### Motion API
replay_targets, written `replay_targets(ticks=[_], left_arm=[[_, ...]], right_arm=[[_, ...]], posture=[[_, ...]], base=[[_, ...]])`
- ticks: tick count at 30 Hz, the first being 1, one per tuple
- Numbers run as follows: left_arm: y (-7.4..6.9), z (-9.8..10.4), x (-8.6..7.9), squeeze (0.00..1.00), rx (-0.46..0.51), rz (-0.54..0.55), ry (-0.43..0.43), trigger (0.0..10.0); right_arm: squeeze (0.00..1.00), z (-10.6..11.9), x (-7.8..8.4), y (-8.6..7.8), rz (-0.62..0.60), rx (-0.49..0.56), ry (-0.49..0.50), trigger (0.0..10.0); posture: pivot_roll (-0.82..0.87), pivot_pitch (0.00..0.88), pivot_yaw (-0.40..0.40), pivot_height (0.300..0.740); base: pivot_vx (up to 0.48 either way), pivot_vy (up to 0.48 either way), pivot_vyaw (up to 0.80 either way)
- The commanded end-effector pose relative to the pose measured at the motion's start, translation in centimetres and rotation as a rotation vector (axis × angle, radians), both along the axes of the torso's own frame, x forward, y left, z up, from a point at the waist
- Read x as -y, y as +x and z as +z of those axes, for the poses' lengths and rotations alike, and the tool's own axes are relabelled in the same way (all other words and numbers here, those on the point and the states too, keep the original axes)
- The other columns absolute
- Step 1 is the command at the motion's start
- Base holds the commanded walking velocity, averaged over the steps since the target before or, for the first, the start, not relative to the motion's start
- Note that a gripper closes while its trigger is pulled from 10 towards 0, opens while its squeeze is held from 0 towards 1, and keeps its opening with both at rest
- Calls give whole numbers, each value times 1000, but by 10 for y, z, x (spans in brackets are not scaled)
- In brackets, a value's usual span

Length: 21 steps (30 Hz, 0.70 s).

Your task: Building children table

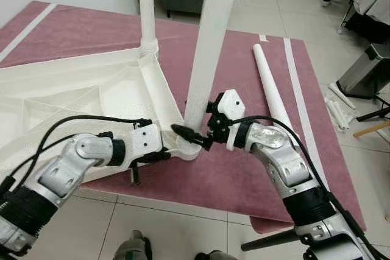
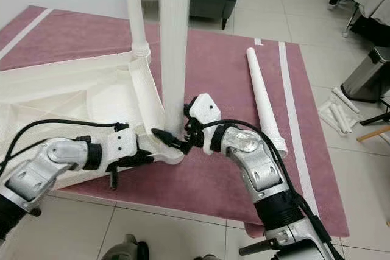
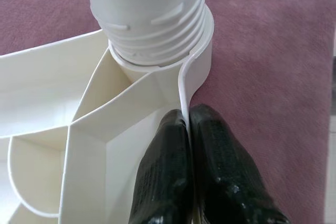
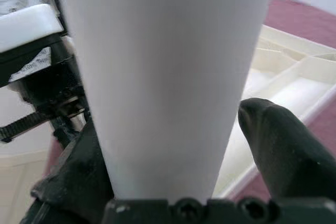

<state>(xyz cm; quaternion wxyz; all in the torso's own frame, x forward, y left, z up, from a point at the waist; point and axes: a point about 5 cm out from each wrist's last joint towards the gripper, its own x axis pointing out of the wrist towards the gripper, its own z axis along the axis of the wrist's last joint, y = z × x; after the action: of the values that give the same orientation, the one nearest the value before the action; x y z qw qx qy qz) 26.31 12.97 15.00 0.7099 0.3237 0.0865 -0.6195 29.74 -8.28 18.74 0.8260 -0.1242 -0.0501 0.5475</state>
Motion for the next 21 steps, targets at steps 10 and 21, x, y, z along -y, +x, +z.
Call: replay_targets(ticks=[10, 21], left_arm=[[-22, 5, -7, 0, -55, -200, 76, 0], [-1, 12, 23, 0, -31, -96, -86, 0]], right_arm=[[0, -4, -6, 10, 34, -77, -7, 0], [0, -29, -1, 22, -327, -102, -26, 0]], posture=[[173, 74, -38, 740], [159, 69, -30, 740]], base=[[0, 0, 0], [0, 0, 0]])
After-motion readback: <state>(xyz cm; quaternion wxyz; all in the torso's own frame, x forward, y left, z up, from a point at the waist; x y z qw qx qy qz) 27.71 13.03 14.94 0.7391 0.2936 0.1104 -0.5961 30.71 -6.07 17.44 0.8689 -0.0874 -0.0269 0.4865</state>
